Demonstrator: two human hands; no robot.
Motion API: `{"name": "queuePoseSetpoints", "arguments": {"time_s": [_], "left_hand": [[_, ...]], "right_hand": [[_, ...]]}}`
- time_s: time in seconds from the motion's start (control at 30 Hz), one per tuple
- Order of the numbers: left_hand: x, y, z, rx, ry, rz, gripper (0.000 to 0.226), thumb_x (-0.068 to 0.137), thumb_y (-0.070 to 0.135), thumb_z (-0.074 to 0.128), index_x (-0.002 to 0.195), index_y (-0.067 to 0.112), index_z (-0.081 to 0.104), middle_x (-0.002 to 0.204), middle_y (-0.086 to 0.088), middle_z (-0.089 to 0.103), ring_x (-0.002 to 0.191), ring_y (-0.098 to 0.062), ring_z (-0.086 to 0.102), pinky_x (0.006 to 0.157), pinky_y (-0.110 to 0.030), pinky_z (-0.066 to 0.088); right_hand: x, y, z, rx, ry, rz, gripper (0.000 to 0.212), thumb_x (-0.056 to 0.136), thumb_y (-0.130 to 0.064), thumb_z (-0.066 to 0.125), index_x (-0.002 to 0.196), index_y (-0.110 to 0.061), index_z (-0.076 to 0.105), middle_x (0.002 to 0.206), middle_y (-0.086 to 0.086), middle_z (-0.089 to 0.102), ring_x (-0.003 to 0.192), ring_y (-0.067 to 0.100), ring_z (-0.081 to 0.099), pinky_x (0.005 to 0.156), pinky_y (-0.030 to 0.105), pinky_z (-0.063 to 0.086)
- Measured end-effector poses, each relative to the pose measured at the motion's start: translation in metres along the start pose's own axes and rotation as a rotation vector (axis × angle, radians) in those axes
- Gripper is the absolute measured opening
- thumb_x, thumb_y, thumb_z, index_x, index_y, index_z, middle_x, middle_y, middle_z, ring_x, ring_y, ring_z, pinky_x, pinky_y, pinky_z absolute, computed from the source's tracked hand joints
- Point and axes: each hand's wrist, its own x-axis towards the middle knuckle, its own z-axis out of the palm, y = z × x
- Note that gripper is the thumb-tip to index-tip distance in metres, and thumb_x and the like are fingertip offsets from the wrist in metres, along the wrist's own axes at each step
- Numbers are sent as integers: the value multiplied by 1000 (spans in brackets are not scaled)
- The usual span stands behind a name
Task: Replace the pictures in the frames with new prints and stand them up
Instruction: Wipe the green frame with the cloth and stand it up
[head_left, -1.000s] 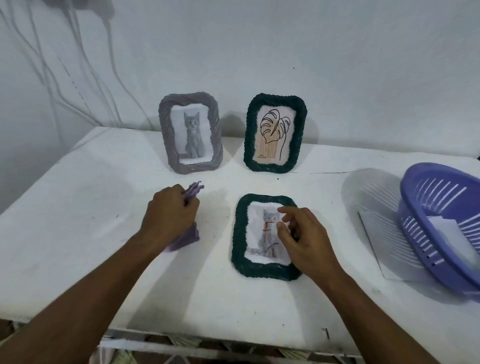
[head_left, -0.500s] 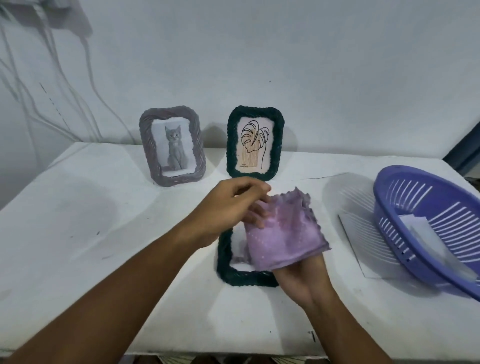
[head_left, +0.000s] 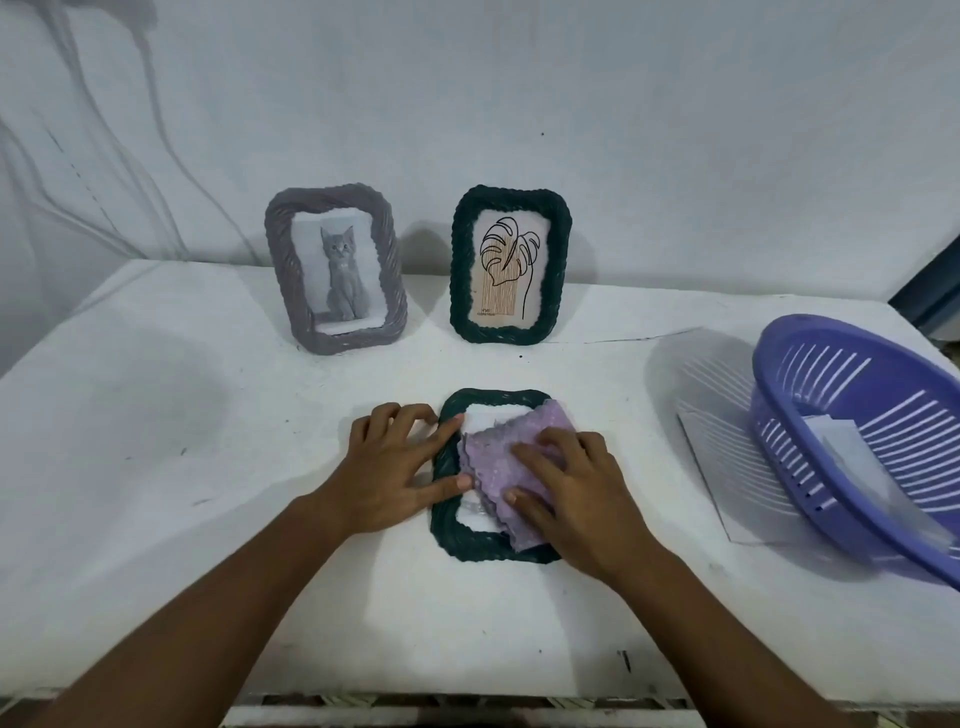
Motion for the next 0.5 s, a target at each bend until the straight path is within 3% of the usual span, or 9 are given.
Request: {"name": "queuePoseSetpoints", "arguments": {"time_s": [0.13, 0.27, 0.37, 0.5], "left_hand": [[2, -4, -1, -22, -54, 36, 103, 60, 93, -6, 148, 42, 13, 147, 7, 22, 131, -21, 9, 108, -38, 8], [3, -5, -2, -13, -77, 54, 104, 58, 93, -8, 148, 43, 10, 152, 11, 14, 131, -20, 4, 108, -38, 6], [4, -5, -3, -49, -86, 38, 105, 56, 95, -6, 146, 45, 17, 152, 12, 14, 133, -23, 7, 108, -40, 8], [5, -4, -5, -22, -121, 25, 115, 48, 97, -8, 148, 42, 10, 152, 14, 9, 132, -19, 2, 108, -37, 6]], "right_hand": [[4, -3, 4, -64, 110, -4, 48, 86, -47, 41, 118, -21, 66, 117, 9, 62, 102, 31, 55, 78, 40, 52], [17, -6, 11, -74, 145, 6, 32, 80, -29, 65, 109, -19, 70, 104, 10, 63, 93, 33, 54, 74, 38, 52], [32, -20, 19, -44, 117, 42, 42, 66, -14, 78, 107, -14, 70, 101, 11, 63, 97, 34, 56, 79, 41, 52], [13, -34, 15, -19, 117, -129, 36, 78, -19, 51, 109, -16, 67, 95, 2, 63, 88, 25, 56, 79, 38, 51]]}}
